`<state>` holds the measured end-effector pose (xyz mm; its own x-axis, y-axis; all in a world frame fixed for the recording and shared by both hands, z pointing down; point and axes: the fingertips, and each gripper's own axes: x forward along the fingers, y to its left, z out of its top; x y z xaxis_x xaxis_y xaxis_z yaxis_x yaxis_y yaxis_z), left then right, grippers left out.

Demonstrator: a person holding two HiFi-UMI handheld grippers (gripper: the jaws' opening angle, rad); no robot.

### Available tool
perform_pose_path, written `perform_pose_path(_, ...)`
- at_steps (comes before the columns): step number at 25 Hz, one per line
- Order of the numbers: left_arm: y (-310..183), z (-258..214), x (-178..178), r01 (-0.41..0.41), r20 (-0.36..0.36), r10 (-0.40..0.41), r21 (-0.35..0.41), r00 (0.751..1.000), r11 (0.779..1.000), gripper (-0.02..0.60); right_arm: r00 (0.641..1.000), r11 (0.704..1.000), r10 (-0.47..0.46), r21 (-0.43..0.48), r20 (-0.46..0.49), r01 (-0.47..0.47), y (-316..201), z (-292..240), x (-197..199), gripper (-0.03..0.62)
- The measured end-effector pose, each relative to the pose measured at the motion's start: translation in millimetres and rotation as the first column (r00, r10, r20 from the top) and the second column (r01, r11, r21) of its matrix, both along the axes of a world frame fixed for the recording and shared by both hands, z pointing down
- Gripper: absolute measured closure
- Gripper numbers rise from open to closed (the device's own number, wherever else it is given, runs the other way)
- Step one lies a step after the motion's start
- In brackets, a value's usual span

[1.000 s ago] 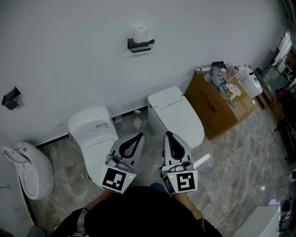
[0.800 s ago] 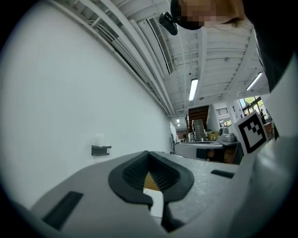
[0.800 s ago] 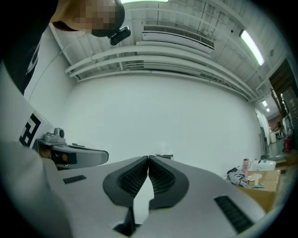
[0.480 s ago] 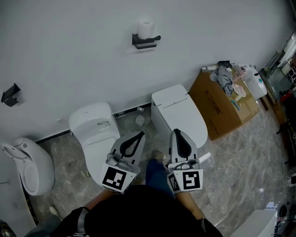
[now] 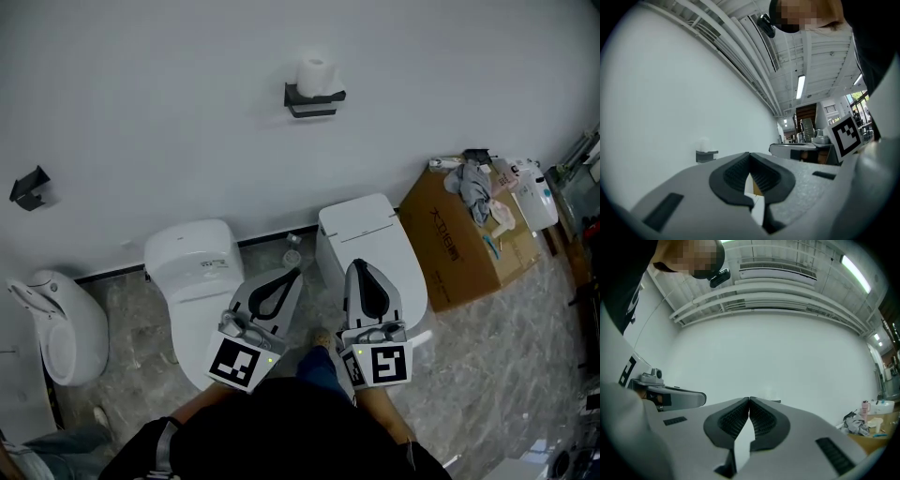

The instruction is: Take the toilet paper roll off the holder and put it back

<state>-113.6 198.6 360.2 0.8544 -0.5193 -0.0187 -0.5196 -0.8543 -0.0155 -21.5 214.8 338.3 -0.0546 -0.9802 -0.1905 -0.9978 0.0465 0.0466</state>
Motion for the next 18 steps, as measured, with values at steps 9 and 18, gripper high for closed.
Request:
perform_pose_path(9, -55.3, -7.7, 46.1, 0.08, -0.006, -0.08, -0.004, 0.997, 0.997, 0.575, 0.994, 0.994, -0.106, -0.008, -0.032, 0.106, -63.7, -8.5, 42.1, 0.571)
perform_pose_path(18, -100.0, -8.7, 75.9, 0.193, -0.011, -0.193, -0.015, 0.981, 0.981, 0.575, 0.979, 0.981, -0.194, -0.038, -0.055, 0.193, -111.6, -7.6, 76.9, 0.571)
